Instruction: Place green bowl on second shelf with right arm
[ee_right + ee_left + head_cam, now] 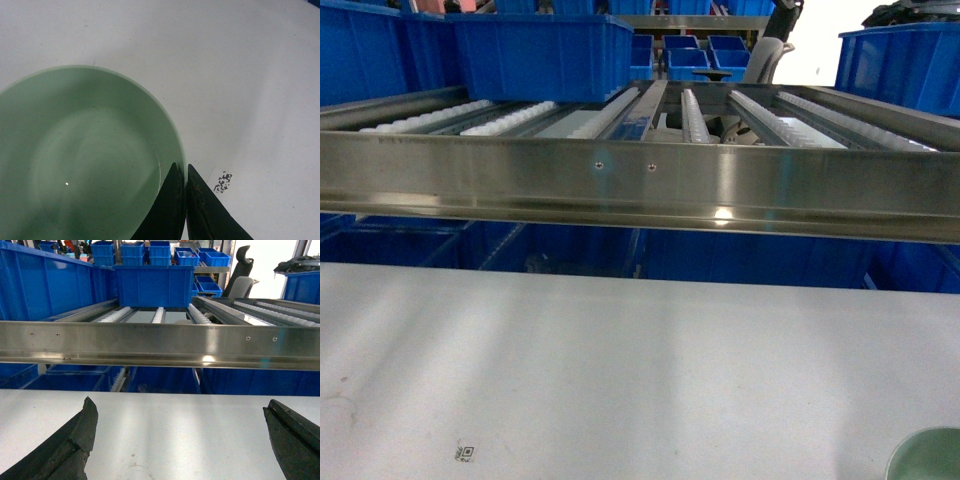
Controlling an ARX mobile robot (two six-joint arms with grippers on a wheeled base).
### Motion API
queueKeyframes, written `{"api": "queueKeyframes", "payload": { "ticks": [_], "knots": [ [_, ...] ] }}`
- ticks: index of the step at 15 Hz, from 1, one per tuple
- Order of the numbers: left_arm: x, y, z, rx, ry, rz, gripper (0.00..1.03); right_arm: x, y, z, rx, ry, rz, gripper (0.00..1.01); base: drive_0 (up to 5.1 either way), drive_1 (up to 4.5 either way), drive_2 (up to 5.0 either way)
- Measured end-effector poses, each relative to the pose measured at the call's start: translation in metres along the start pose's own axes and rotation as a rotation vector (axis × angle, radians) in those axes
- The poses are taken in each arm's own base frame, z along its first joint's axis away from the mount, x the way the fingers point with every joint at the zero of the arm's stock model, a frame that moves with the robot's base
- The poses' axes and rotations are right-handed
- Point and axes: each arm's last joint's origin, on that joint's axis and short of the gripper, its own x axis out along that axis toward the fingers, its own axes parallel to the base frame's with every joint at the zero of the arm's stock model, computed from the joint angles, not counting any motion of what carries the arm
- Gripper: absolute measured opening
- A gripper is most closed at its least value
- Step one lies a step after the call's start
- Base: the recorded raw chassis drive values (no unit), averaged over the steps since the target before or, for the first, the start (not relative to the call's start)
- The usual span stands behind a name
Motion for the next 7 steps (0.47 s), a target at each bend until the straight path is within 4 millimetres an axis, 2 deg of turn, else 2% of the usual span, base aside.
{"api": "queueKeyframes", "payload": {
  "ticks": [7],
  "knots": [
    [0.000, 0.000, 0.000, 0.000, 0.000, 0.000, 0.98, -0.030, -0.014, 0.027, 0.077, -0.148, -0.025, 0.02, 0.0, 0.00, 0.0]
  ]
}}
